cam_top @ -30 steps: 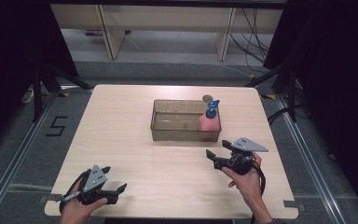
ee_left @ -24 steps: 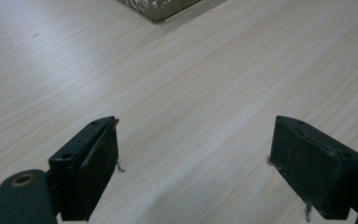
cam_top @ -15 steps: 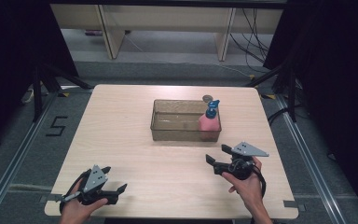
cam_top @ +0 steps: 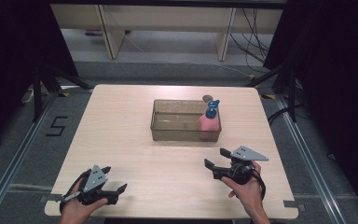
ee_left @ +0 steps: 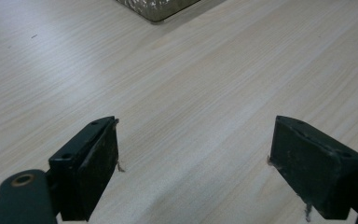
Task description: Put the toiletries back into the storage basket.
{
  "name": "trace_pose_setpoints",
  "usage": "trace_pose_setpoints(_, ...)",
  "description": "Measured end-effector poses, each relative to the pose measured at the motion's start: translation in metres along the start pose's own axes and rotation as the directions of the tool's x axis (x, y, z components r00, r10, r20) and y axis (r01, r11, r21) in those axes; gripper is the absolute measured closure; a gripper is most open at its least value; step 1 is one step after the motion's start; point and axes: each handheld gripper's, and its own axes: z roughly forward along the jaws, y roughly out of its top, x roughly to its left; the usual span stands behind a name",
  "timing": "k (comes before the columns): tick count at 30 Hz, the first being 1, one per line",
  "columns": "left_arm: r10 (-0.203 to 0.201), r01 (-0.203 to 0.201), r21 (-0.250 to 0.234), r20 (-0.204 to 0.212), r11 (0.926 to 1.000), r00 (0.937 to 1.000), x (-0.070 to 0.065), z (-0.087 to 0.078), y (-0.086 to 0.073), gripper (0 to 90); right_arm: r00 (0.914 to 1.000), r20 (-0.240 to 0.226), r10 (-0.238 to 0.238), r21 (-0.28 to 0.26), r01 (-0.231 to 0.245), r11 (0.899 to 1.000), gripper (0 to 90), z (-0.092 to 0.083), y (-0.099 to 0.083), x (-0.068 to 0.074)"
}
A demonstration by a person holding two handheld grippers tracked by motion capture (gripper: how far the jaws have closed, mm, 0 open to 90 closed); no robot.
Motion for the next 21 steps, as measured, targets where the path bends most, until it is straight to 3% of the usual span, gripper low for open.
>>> trace_pose_setpoints(1,0.0,0.0,-0.004,0.003,1.0,1.0,0.0,0.0,0.0,14.9,0.9999,-0.001,-0.014,-0.012,0.014,1.0,22.4,0.001,-0.001,-0.001)
trace_pose_setpoints(2,0.0,0.0,-0.004,0.001,1.0,1.0,0.0,0.0,0.0,14.9,0.9994,-0.015,0.032,0.004,-0.032,0.999,22.4,0.0,-0.002,0.003)
trace_pose_setpoints(3,0.001,-0.001,-0.003,0.002,1.0,1.0,0.0,0.0,0.0,14.8,0.9997,0.002,-0.025,-0.016,0.025,1.0,22.2,0.0,-0.003,-0.001)
trace_pose_setpoints(4,0.0,0.0,-0.004,0.001,1.0,1.0,0.0,0.001,0.0,14.9,0.9999,-0.008,0.009,-0.01,-0.009,1.0,21.9,0.0,-0.004,0.002)
trace_pose_setpoints(5,0.001,-0.001,0.002,-0.002,1.0,1.0,0.0,0.0,0.0,14.9,0.9998,-0.007,-0.018,-0.002,0.018,1.0,21.4,-0.001,-0.004,0.0)
trace_pose_setpoints(7,0.002,-0.002,0.002,-0.001,1.0,1.0,0.0,0.0,0.0,14.8,0.9999,-0.01,0.012,-0.019,-0.012,1.0,20.8,-0.001,-0.006,0.003)
trace_pose_setpoints(8,0.002,-0.002,-0.003,0.003,1.0,1.0,0.0,0.001,0.0,14.8,0.9998,-0.013,-0.015,-0.015,0.014,1.0,20.5,-0.002,-0.007,0.001)
trace_pose_setpoints(9,0.003,-0.003,-0.001,-0.001,1.0,1.0,0.0,0.001,0.0,14.9,0.9994,-0.023,0.025,-0.007,-0.025,1.0,20.0,-0.002,-0.008,0.003)
trace_pose_setpoints(10,-0.003,0.003,-0.005,0.001,1.0,1.0,-0.001,0.001,0.0,14.8,0.9994,-0.019,0.028,-0.021,-0.028,0.999,19.6,-0.002,-0.01,0.004)
trace_pose_setpoints(13,-0.001,0.001,0.001,0.003,1.0,1.0,0.0,0.0,0.0,14.8,0.9997,-0.024,0.005,-0.015,-0.005,1.0,19.1,-0.003,-0.013,0.003)
trace_pose_setpoints(16,-0.007,0.007,-0.009,0.011,0.9999,0.9999,0.0,0.001,0.0,14.8,0.9994,-0.034,0.008,-0.012,-0.008,1.0,18.7,-0.004,-0.016,0.005)
trace_pose_setpoints(17,-0.006,0.007,-0.01,0.013,0.9999,0.9999,0.0,0.001,0.0,14.8,0.9991,-0.029,0.031,-0.005,-0.031,1.0,18.6,-0.003,-0.017,0.007)
trace_pose_setpoints(19,-0.01,0.011,-0.015,0.014,0.9998,0.9998,-0.001,0.001,0.0,14.8,0.9996,-0.029,0.004,-0.015,-0.004,1.0,18.6,-0.006,-0.017,0.006)
trace_pose_setpoints(20,-0.014,0.014,-0.01,0.013,0.9998,0.9998,-0.002,0.001,0.0,14.8,0.9992,-0.025,0.032,-0.016,-0.032,0.999,18.6,-0.006,-0.019,0.008)
trace_pose_setpoints(21,-0.016,0.016,-0.005,0.013,0.9999,0.9998,-0.003,0.001,0.0,14.8,0.9995,-0.031,0.007,-0.012,-0.008,1.0,18.6,-0.007,-0.019,0.007)
